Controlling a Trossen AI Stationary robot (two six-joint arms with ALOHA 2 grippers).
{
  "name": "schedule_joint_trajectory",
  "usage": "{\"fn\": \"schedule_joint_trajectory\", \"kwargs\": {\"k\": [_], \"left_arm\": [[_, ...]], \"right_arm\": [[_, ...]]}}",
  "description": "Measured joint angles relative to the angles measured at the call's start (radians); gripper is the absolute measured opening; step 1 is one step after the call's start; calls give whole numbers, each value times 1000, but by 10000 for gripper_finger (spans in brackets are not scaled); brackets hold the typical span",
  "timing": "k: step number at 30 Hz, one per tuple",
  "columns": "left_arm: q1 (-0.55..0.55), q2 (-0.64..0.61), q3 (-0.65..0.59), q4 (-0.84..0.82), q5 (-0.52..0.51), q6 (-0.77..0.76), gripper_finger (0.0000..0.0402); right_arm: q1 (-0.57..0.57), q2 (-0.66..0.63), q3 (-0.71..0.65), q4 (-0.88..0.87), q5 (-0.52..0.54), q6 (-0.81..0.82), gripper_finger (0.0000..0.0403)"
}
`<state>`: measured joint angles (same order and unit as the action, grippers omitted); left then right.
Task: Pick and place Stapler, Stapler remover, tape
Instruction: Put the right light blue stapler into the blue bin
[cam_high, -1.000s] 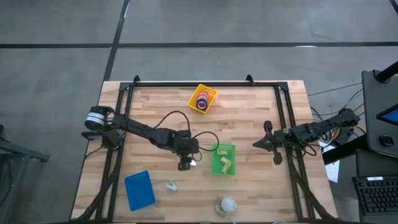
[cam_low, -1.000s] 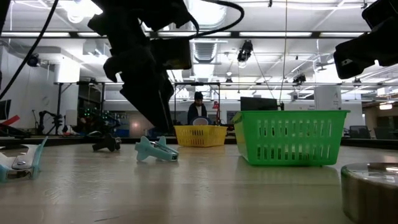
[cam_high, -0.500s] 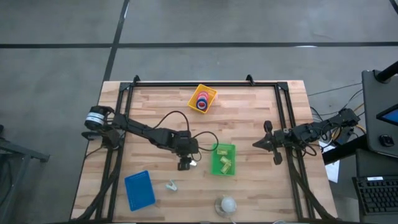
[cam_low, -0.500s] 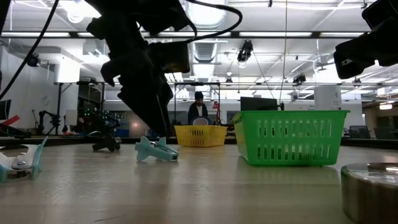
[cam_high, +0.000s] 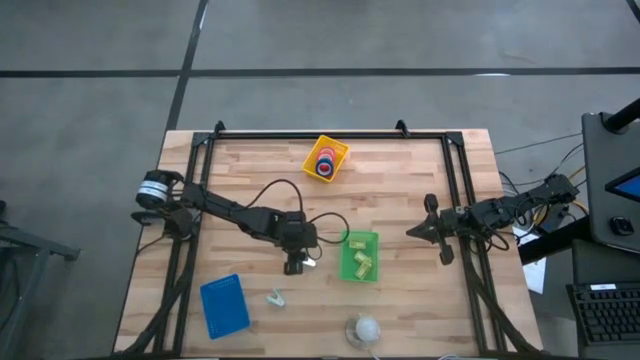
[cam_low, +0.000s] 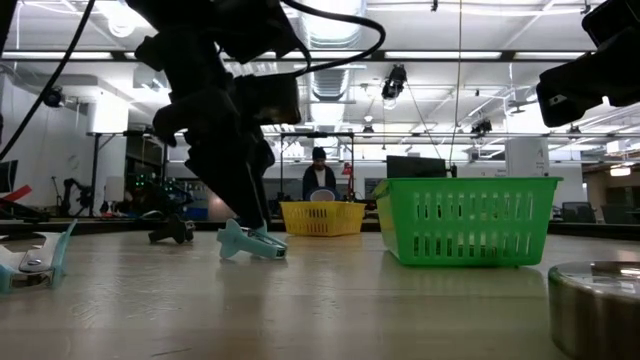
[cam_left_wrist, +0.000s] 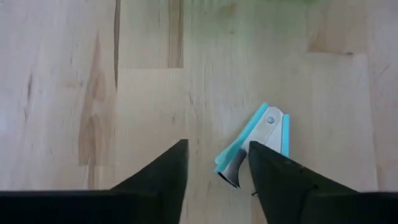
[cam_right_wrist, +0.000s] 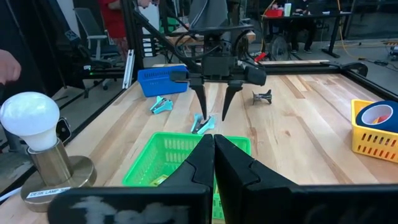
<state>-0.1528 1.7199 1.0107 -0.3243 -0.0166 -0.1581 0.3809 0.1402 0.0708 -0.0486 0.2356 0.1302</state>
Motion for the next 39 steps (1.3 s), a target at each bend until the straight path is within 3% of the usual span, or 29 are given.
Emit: {"fn": "schedule_joint_trajectory", "kwargs": {"k": [7,18,27,39], "left_arm": [[0,0,-11,32,7,1,103],[0,3,-37,64,71,0,28],[0,-9,-27,39,144,-20,6],[-129,-197,44,-336,229,-243,6]], "right_arm": [[0,0,0,0,0,0,8],[0,0,0,0,0,0,8],[0,0,0,0,0,0,8],[0,0,0,0,0,0,8]]}}
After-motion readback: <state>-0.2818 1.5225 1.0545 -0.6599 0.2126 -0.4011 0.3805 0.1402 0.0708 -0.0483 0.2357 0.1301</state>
